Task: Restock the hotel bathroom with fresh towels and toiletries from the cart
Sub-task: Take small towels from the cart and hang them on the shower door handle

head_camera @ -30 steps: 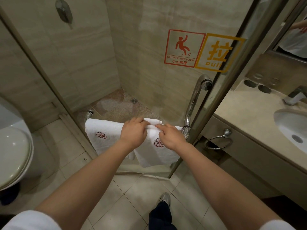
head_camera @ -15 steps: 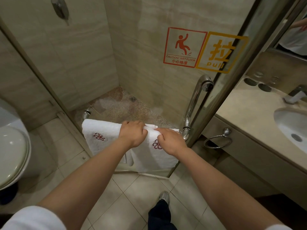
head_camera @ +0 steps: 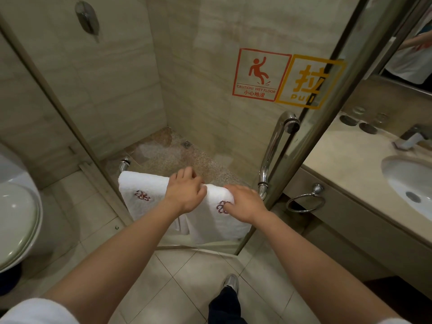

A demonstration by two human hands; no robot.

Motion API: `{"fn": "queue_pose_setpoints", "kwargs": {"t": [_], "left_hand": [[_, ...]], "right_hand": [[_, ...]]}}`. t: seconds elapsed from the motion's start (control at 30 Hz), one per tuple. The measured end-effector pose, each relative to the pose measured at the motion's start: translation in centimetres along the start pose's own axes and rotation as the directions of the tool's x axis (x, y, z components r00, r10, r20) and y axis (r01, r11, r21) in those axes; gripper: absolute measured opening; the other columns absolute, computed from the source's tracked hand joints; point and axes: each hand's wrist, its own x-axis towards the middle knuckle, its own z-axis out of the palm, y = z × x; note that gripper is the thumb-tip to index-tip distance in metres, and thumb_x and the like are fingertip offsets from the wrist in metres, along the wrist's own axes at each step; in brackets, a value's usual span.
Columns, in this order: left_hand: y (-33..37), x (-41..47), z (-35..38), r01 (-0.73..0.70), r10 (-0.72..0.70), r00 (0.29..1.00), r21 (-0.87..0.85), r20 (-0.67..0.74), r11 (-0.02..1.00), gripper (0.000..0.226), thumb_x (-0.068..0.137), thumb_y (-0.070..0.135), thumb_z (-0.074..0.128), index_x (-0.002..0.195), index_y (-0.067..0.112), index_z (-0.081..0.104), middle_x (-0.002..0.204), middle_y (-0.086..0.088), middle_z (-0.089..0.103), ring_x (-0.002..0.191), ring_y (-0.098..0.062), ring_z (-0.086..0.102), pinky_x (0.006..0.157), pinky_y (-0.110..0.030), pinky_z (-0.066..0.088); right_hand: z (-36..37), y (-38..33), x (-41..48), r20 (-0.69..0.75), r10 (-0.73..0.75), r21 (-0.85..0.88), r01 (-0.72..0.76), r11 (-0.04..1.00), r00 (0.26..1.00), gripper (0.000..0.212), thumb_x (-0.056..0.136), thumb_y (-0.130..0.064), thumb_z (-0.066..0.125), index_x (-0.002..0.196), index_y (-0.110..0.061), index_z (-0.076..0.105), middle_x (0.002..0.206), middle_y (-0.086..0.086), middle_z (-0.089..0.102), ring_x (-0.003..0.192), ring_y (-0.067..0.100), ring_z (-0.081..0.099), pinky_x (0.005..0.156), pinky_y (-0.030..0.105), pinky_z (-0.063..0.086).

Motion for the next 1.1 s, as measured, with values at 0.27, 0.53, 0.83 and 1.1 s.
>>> {"fn": "queue_pose_setpoints", "kwargs": {"t": [0.27,0.53,0.83,1.1], "left_hand": [[-0.8,-0.8,-1.3,-0.164,0.159,0.981,0.037,0.115,0.986,0.075,0.071,0.063,0.058,0.137,0.029,0.048,0.133,0.001,0.046,0.125,-0.020,0.044,0.115,-0.040,0.020],[0.3,-0.1,-1.0,-0.248,0.214,0.949,0.132,0.233,0.960,0.075,0.080,0.026,0.062,0.149,0.025,0.030,0.143,-0.003,0.044,0.131,-0.026,0.042,0.119,-0.044,0.009],[0.4,0.0,-0.2,-0.224,0.225,0.947,-0.031,0.228,0.974,0.081,0.077,0.022,0.061,0.149,0.026,0.025,0.147,-0.001,0.035,0.127,-0.030,0.039,0.109,-0.035,0.031],[0.0,-0.5,-1.5,-0.146,0.162,0.975,-0.110,0.152,0.983,0.092,0.071,0.031,0.073,0.149,0.021,0.026,0.148,-0.004,0.035,0.134,-0.027,0.039,0.110,-0.035,0.033]], "right_hand": [[0.6,0.6,-1.8,-0.217,-0.027,-0.073,0.011,0.997,0.976,0.056,0.085,-0.021,0.063,0.139,-0.032,0.048,0.135,-0.005,0.054,0.127,0.020,0.043,0.104,0.035,0.031],[0.3,1.3,-2.5,-0.205,-0.007,-0.179,-0.030,0.983,0.979,0.053,0.085,-0.031,0.061,0.136,-0.035,0.048,0.132,-0.008,0.056,0.126,0.017,0.046,0.108,0.037,0.025],[0.9,2.3,-2.2,-0.176,0.056,-0.239,-0.098,0.966,0.983,0.045,0.084,-0.024,0.059,0.128,-0.031,0.053,0.120,-0.006,0.061,0.118,0.019,0.046,0.106,0.036,0.018],[-0.4,1.3,-2.2,-0.044,0.152,-0.157,-0.157,0.975,0.987,0.069,0.078,-0.022,0.060,0.143,-0.028,0.039,0.136,0.002,0.051,0.133,0.024,0.036,0.115,0.044,0.015]]}}
